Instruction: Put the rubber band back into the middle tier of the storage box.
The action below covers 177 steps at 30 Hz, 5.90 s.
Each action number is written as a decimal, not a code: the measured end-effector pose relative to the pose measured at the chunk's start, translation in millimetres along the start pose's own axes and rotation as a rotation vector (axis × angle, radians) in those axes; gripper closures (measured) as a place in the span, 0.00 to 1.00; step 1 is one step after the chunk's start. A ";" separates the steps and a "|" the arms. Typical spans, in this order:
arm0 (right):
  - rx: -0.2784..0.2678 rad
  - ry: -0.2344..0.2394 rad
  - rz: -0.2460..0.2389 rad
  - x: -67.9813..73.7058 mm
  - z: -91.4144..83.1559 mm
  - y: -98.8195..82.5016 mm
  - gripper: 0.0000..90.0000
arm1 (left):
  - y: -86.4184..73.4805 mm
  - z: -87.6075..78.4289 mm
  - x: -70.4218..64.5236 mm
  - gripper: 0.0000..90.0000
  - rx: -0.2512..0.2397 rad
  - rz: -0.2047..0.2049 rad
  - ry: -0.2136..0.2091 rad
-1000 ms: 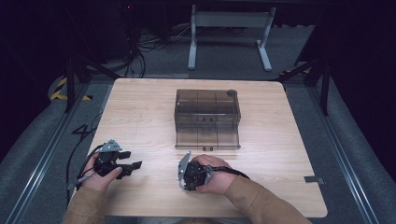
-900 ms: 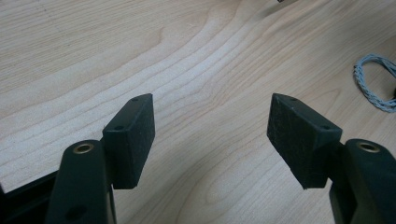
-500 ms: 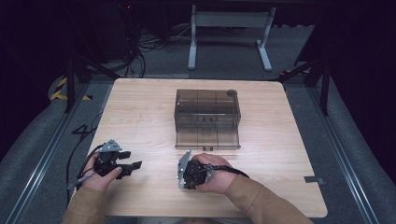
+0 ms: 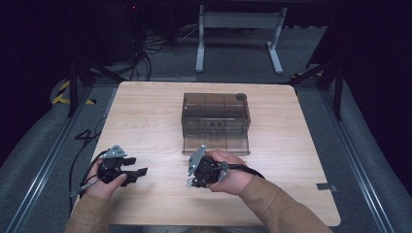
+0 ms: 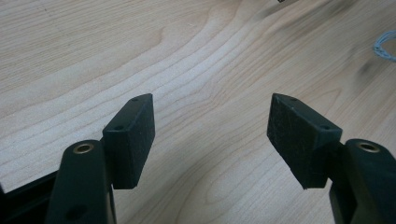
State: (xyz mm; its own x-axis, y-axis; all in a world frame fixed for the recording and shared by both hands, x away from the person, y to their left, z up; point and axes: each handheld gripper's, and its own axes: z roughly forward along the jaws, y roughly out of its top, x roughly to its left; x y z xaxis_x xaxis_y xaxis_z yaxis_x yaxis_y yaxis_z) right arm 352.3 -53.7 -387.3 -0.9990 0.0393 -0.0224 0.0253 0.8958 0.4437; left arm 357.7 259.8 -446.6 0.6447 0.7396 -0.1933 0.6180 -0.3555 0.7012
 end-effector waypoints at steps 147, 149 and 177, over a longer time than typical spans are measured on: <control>-0.052 -0.226 0.269 -94.4 -39.0 -44.7 1.00 | -0.6 1.4 0.8 0.37 0.005 0.004 -0.002; -0.066 -0.222 0.275 -92.0 -42.5 -47.3 1.00 | -0.6 1.3 0.8 0.37 0.003 0.003 -0.002; -0.186 -0.196 0.297 -58.1 -66.6 -79.1 1.00 | 1.2 -0.4 -1.2 0.37 -0.019 0.003 0.008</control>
State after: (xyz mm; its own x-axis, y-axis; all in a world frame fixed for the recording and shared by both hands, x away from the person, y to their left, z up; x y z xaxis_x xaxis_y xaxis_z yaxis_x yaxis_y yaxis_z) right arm 405.8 -156.3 -361.5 -0.9227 0.3842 -0.0308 0.2869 0.7381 0.6106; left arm 357.5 258.7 -445.2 0.6432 0.7429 -0.1858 0.6071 -0.3469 0.7149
